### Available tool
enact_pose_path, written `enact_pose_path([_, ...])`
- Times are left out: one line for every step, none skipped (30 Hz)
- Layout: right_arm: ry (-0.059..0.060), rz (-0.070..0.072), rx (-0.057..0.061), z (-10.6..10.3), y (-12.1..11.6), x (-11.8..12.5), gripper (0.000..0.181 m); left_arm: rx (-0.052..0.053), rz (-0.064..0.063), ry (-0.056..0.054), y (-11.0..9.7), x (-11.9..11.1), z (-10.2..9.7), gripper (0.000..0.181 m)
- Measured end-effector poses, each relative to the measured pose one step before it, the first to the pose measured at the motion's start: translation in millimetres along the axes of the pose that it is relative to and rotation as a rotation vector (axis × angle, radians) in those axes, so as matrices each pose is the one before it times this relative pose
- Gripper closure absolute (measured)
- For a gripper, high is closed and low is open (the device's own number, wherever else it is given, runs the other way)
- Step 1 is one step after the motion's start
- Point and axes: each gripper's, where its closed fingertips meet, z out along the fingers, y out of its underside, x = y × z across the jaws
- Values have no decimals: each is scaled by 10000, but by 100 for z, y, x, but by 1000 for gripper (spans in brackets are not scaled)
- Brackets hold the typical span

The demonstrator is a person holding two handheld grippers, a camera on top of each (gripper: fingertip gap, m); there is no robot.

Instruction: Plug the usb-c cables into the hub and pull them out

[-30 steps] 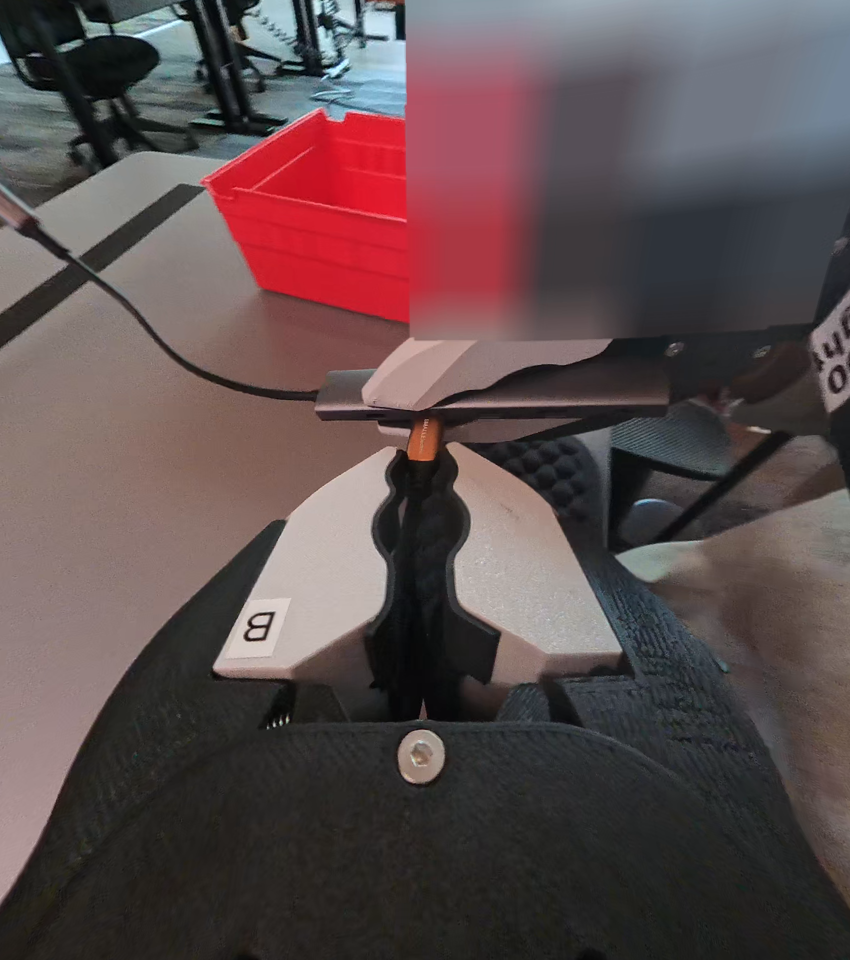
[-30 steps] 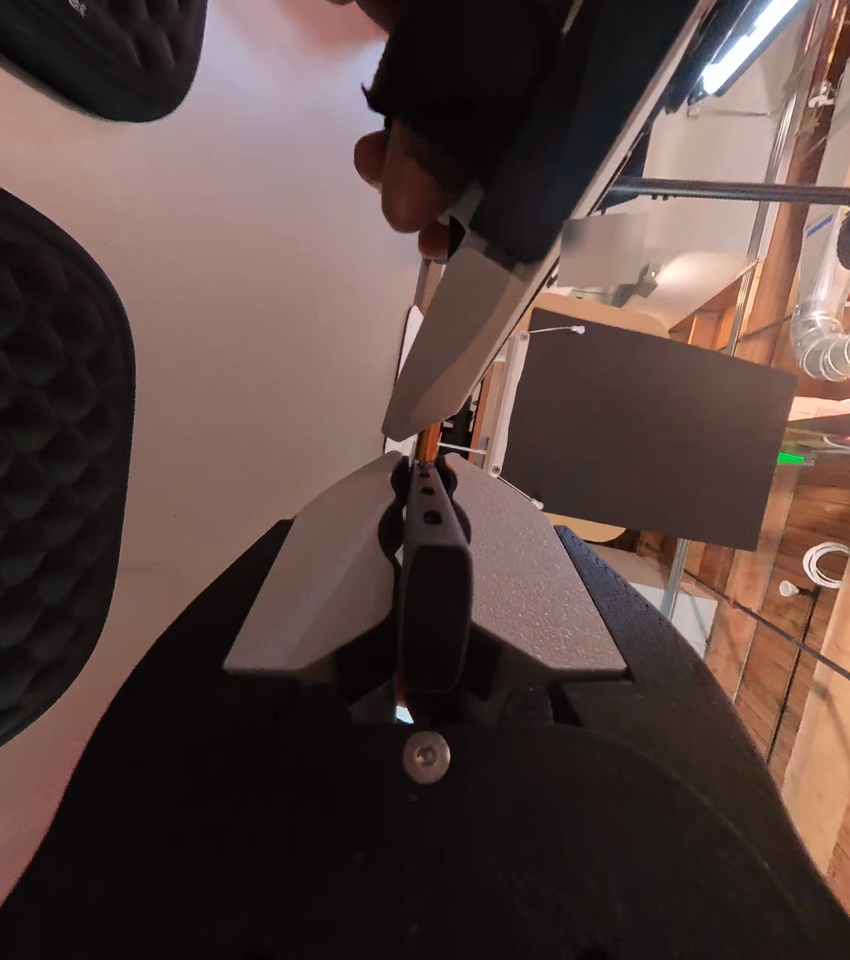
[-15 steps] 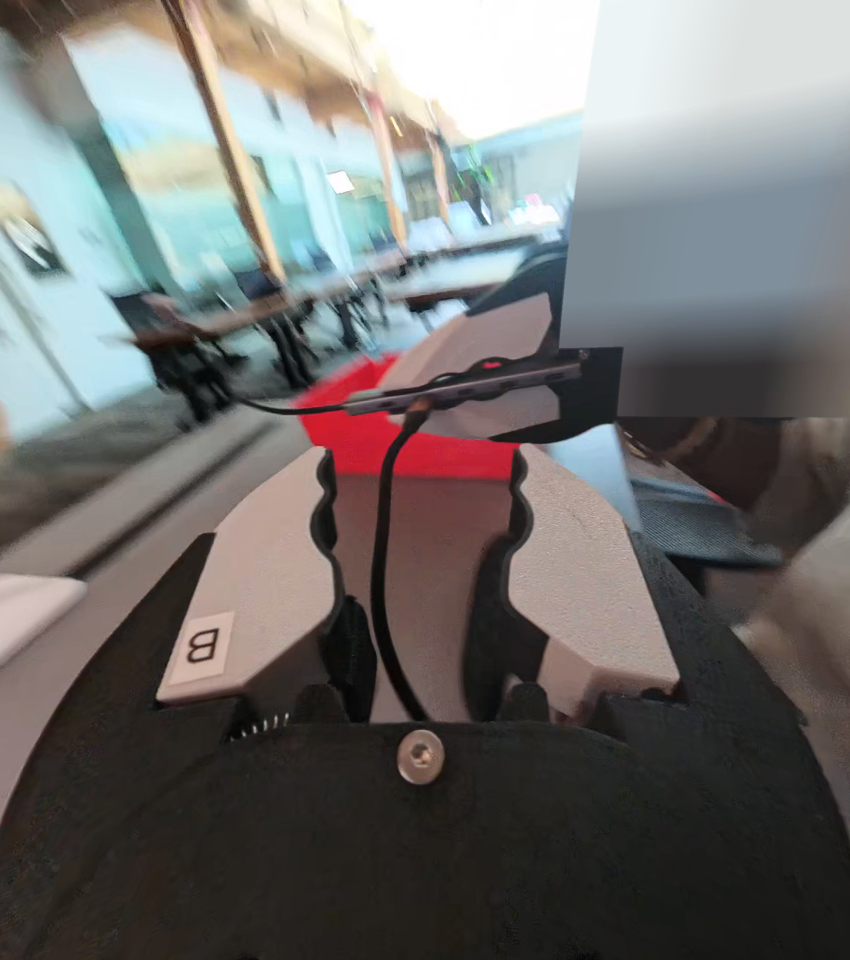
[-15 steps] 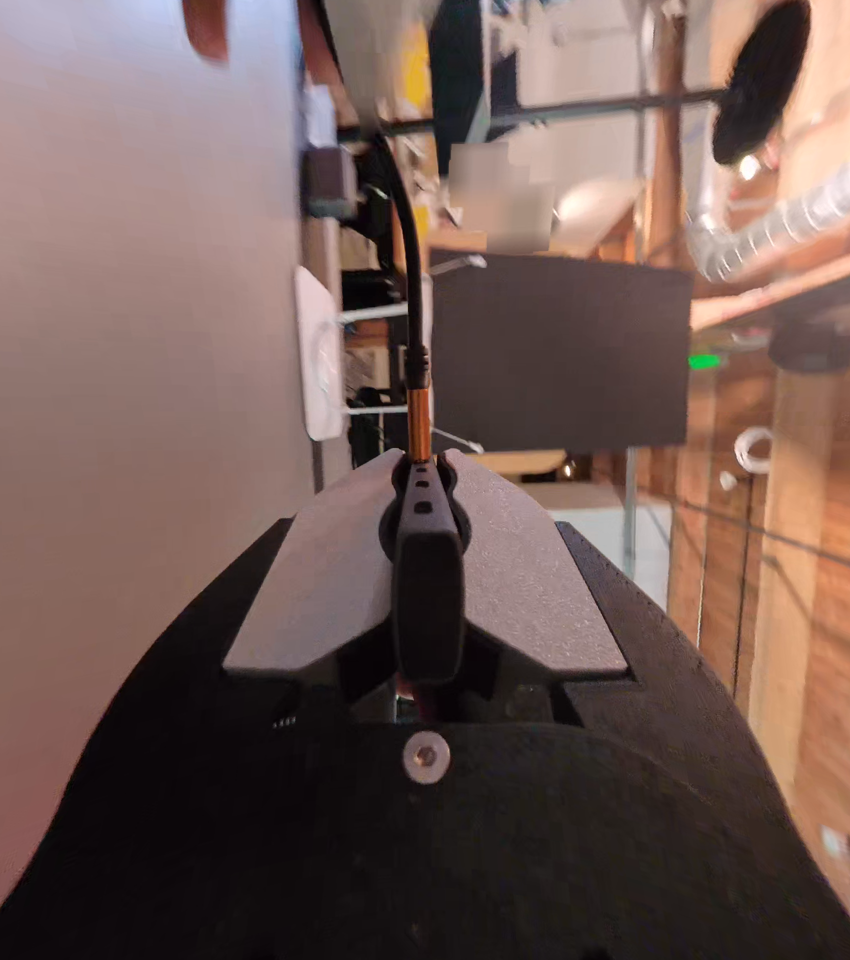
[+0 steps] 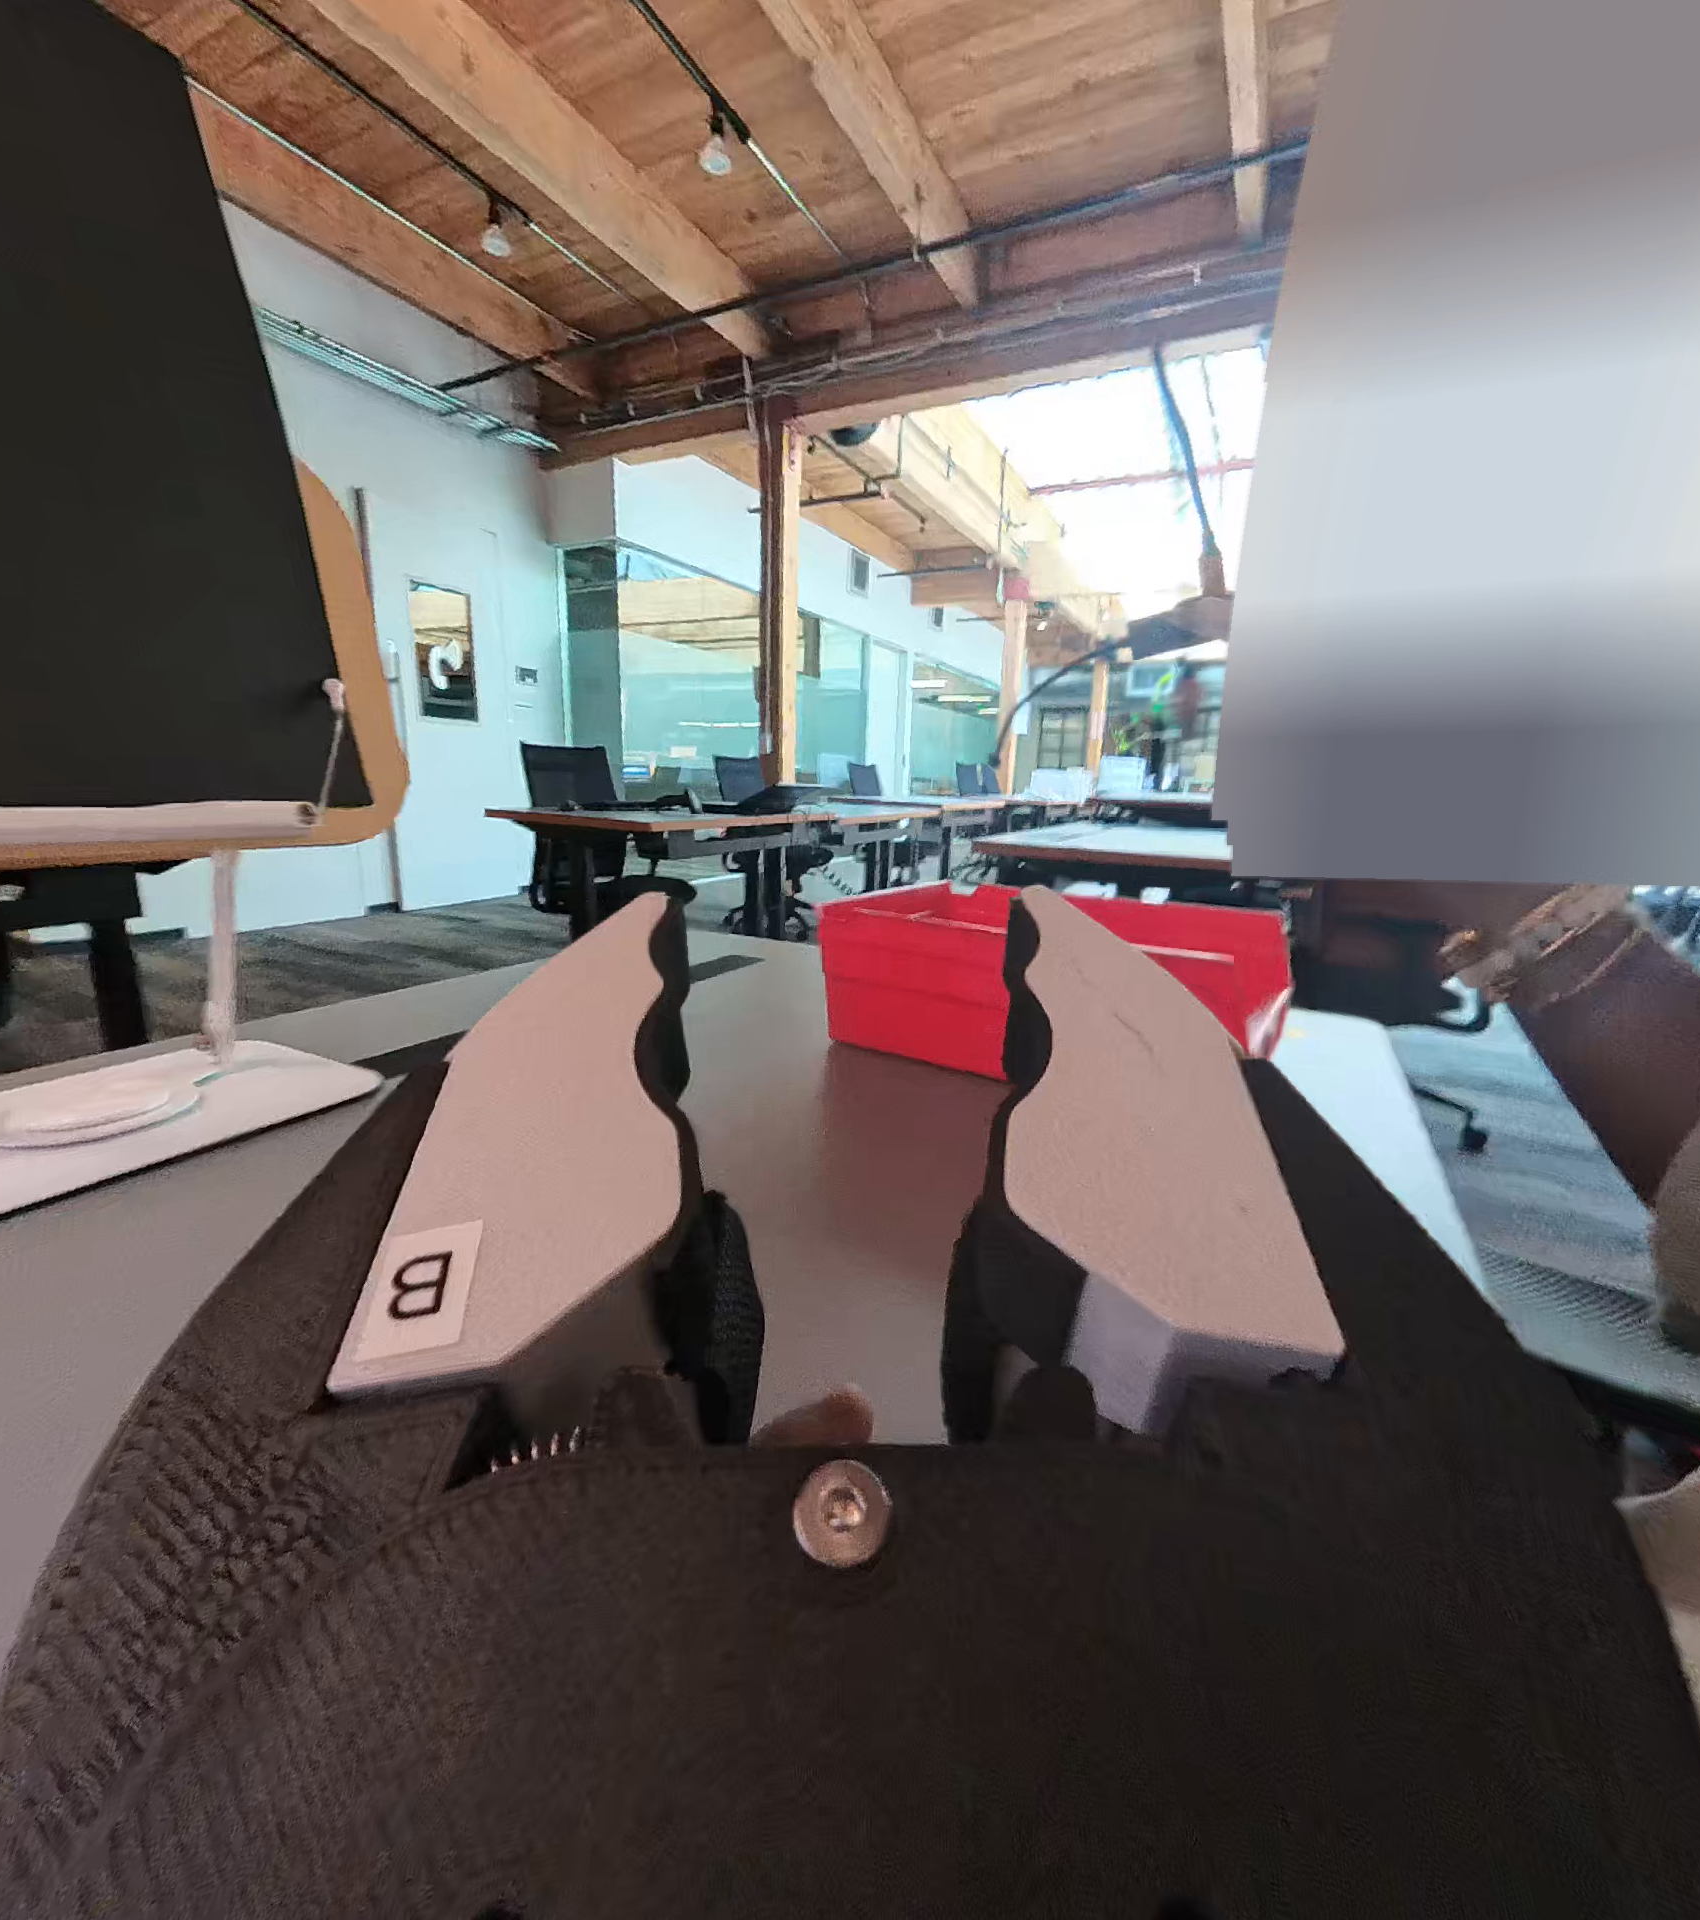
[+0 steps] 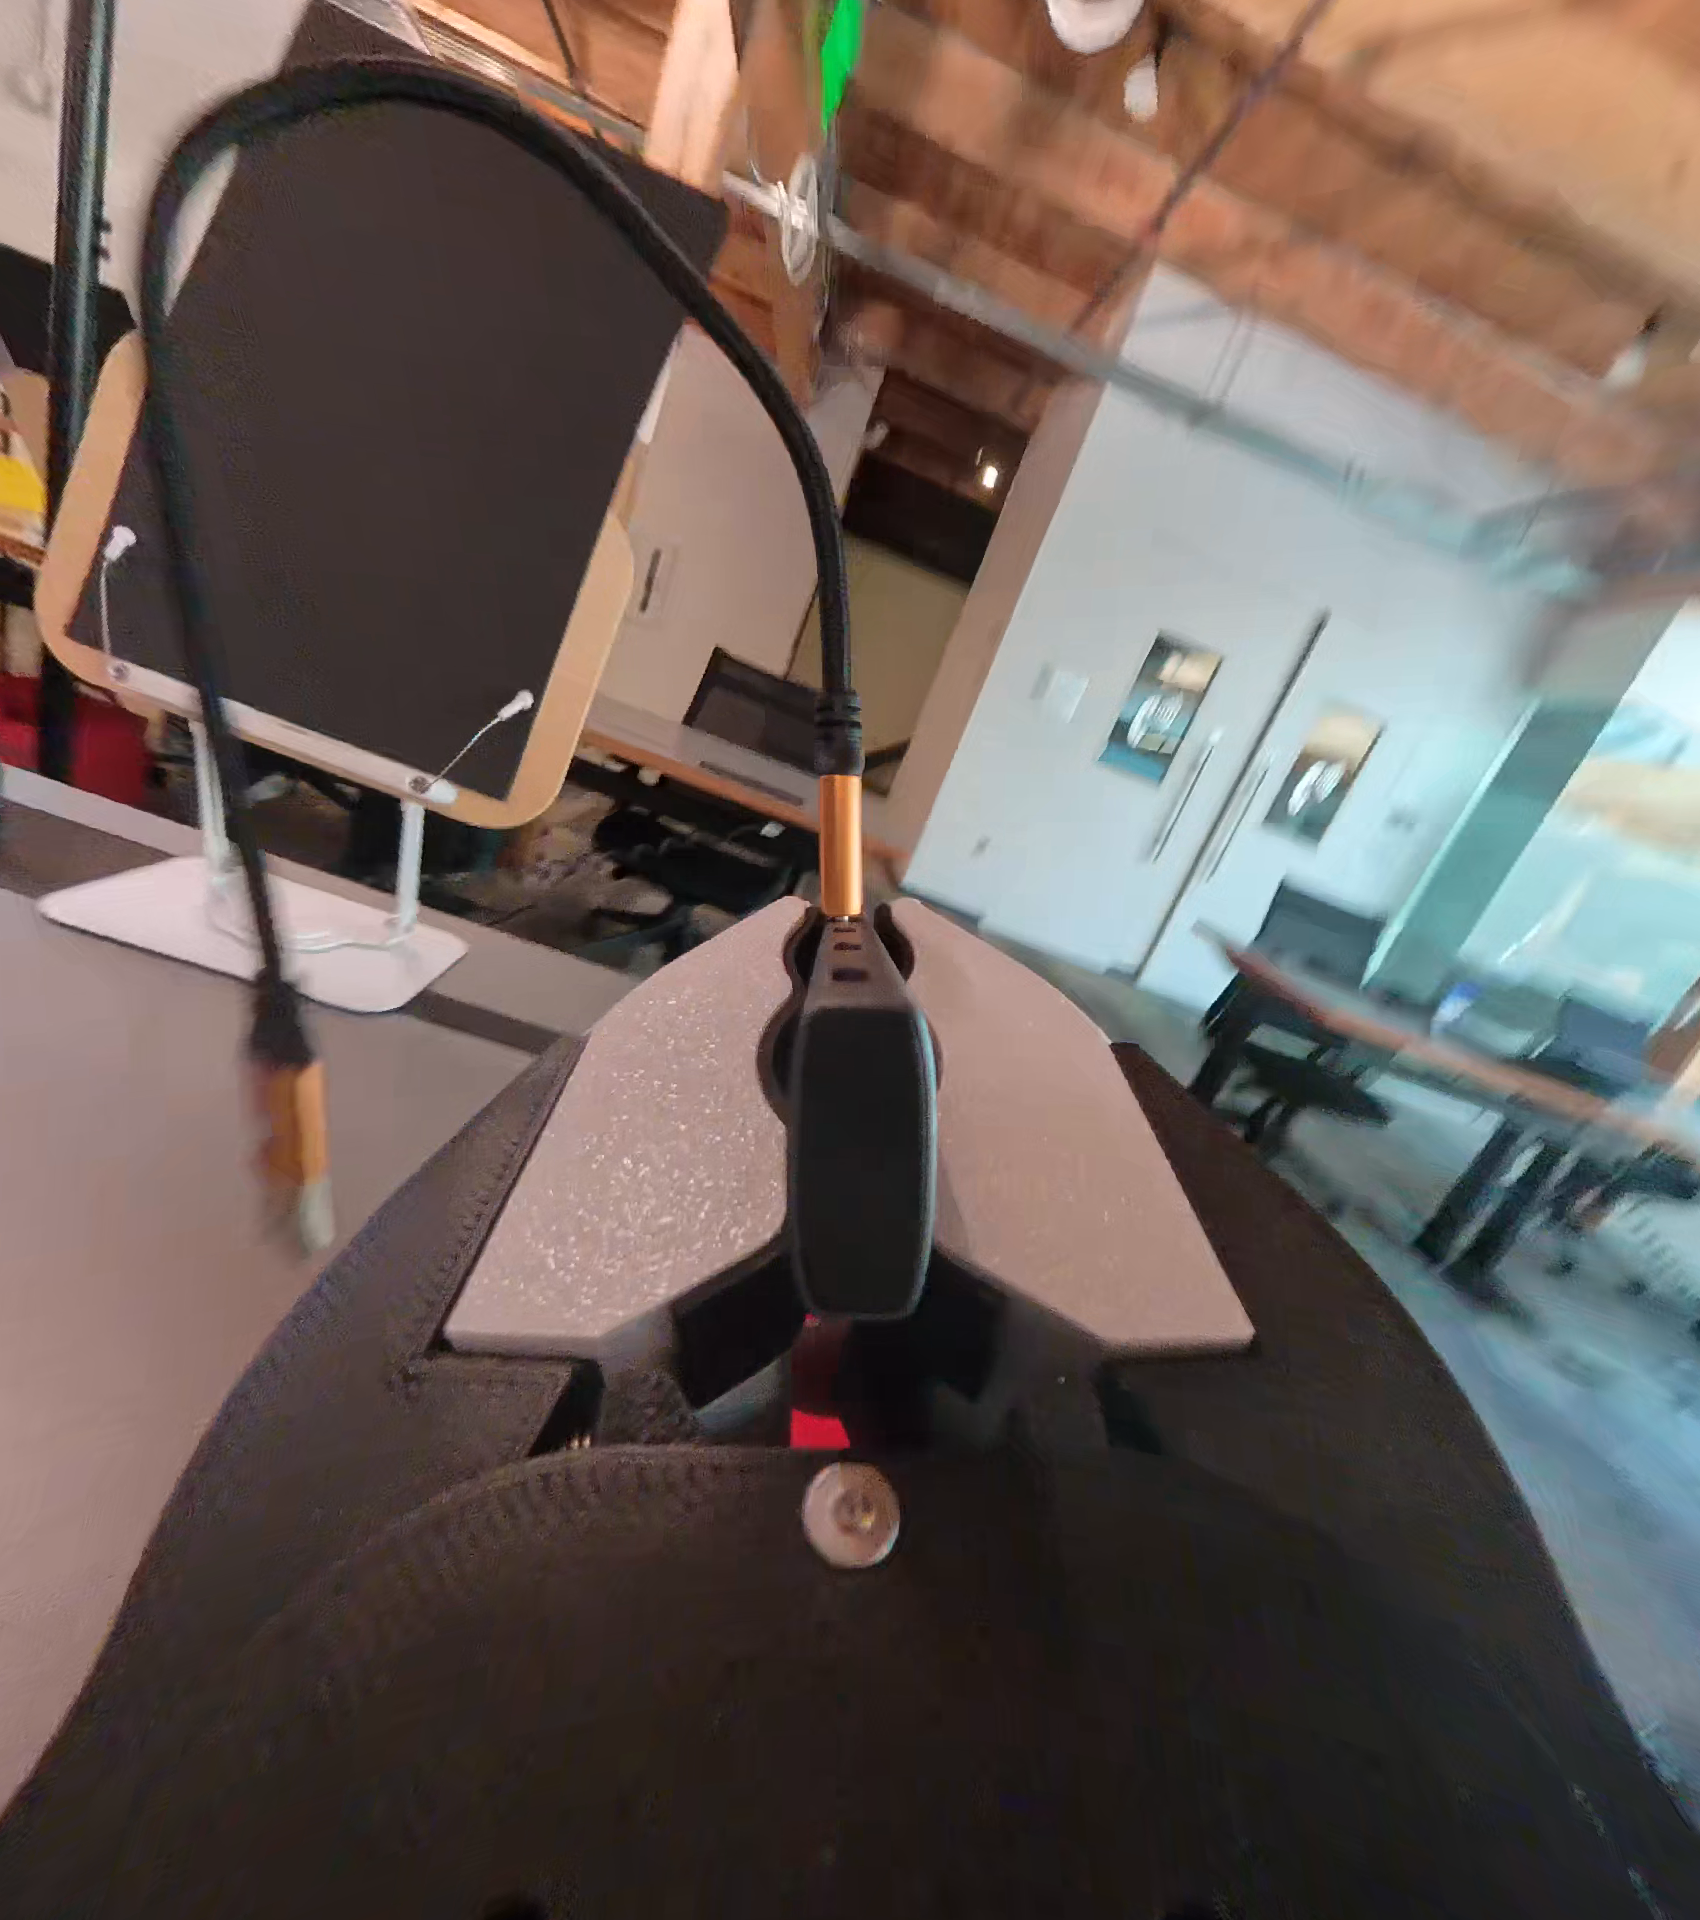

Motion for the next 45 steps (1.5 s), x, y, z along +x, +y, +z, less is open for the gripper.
enact_pose_path([-110,810,-369,-174,1434,601,171,-165,286,-172,267,-195,-38,125])
enact_pose_path([-55,791,-394,-162,1468,641,172,-119,192,-153,218,-200,-21,126])
enact_pose_path([21,646,-379,-175,1379,688,171,-72,50,-73,133,-101,4,127])
enact_pose_path([29,405,-541,-123,1485,640,172,-52,-65,-16,109,-45,23,127])
enact_pose_path([84,182,-735,-56,1593,648,172,-34,-88,40,78,33,47,127])
enact_pose_path([210,20,-737,18,1506,752,172,-35,-72,30,85,19,35,127])
enact_pose_path([171,-50,-700,139,1415,683,171,-45,-31,-1,93,-14,46,127])
enact_pose_path([-45,37,-833,306,1532,416,172,-41,19,-13,73,-20,30,127])
enact_pose_path([-212,127,-823,413,1422,145,171,-41,49,-1,65,13,39,127])
enact_pose_path([-277,140,-562,409,942,-83,171,-47,55,17,61,44,30,127])
enact_pose_path([-103,21,-389,315,559,-66,171,-48,58,17,52,62,36,127])
enact_pose_path([104,-172,-401,220,421,-16,171,-45,64,0,55,47,27,127])
enact_pose_path([140,-234,-455,181,378,-74,171,-48,62,-9,78,15,26,127])
enact_pose_path([-35,-124,-446,183,307,-306,172,-50,48,-3,90,23,20,127])
enact_pose_path([-95,8,-377,240,219,-300,172,-45,22,18,86,28,26,128])
enact_pose_path([-55,74,-323,321,188,-156,172,-33,-6,37,57,55,25,128])
enact_pose_path([-188,129,-329,404,244,-258,171,-16,-15,43,26,63,7,128])
enact_pose_path([-262,130,-379,504,392,-299,171,-6,-9,32,17,48,-7,128])
enact_pose_path([-266,105,-413,632,518,-268,171,-4,3,12,0,7,-24,128])
enact_pose_path([-234,90,-386,739,523,-257,172,-5,14,-6,-2,-32,-35,128])
enact_pose_path([-281,52,-304,786,442,-425,171,-4,17,-15,-3,-46,-35,128])
enact_pose_path([-348,-20,-251,764,397,-618,172,-10,11,-19,17,-59,-34,128])
enact_pose_path([-256,-100,-233,691,390,-561,171,-10,1,-15,4,-55,-42,128])
enact_pose_path([-112,-140,-97,507,192,-380,171,4,-2,-15,-11,-54,-23,128])
enact_pose_path([1,-93,69,267,-54,-214,171,12,-2,-17,-18,-54,-38,128])
enact_pose_path([105,-94,149,12,-181,-47,172,14,-3,-7,-14,-34,-17,128])
enact_pose_path([219,-104,321,-218,-459,135,172,20,-5,8,-23,-12,-12,128])
enact_pose_path([308,-119,460,-412,-679,251,171,23,-6,17,-23,8,1,128])
enact_pose_path([300,-190,525,-610,-835,176,172,14,-1,24,-11,34,-2,128])
enact_pose_path([295,-408,746,-866,-1238,-11,172,6,14,27,-5,33,16,128])
enact_pose_path([421,-557,948,-1141,-1682,-64,172,0,21,24,10,36,1,128])
enact_pose_path([562,-715,958,-1334,-1940,-32,171,1,17,34,-5,58,27,128])
enact_pose_path([517,-1018,1027,-1429,-2283,-228,171,11,12,54,-30,98,29,128])
enact_pose_path([472,-1014,1181,-1439,-2736,-351,171,28,13,85,-52,168,47,128])
enact_pose_path([336,-821,1278,-1317,-3033,-483,171,47,27,153,-103,300,47,128])
enact_pose_path([16,-696,1215,-1003,-3017,-857,171,55,17,216,-162,415,72,129])
enact_pose_path([-148,-576,1025,-634,-2729,-1074,172,71,-13,286,-280,571,81,129])
enact_pose_path([-152,-435,804,-288,-2293,-1139,172,105,14,327,-419,656,79,130])
enact_pose_path([-225,-305,593,28,-1788,-1296,172,106,76,347,-516,717,69,130])
enact_pose_path([-294,-226,450,257,-1328,-1471,172,103,141,378,-647,768,37,131])
enact_pose_path([-299,-108,362,425,-947,-1560,172,109,224,403,-816,832,-26,131])
enact_pose_path([-358,11,303,559,-626,-1719,172,102,262,377,-998,820,-103,131])
enact_pose_path([-410,85,254,650,-339,-1881,172,62,274,337,-1139,765,-168,131])
enact_pose_path([-415,119,242,720,-126,-1991,172,-3,262,244,-1219,616,-247,132])
enact_pose_path([-421,63,139,778,167,-2073,172,-107,271,125,-1144,421,-350,133])
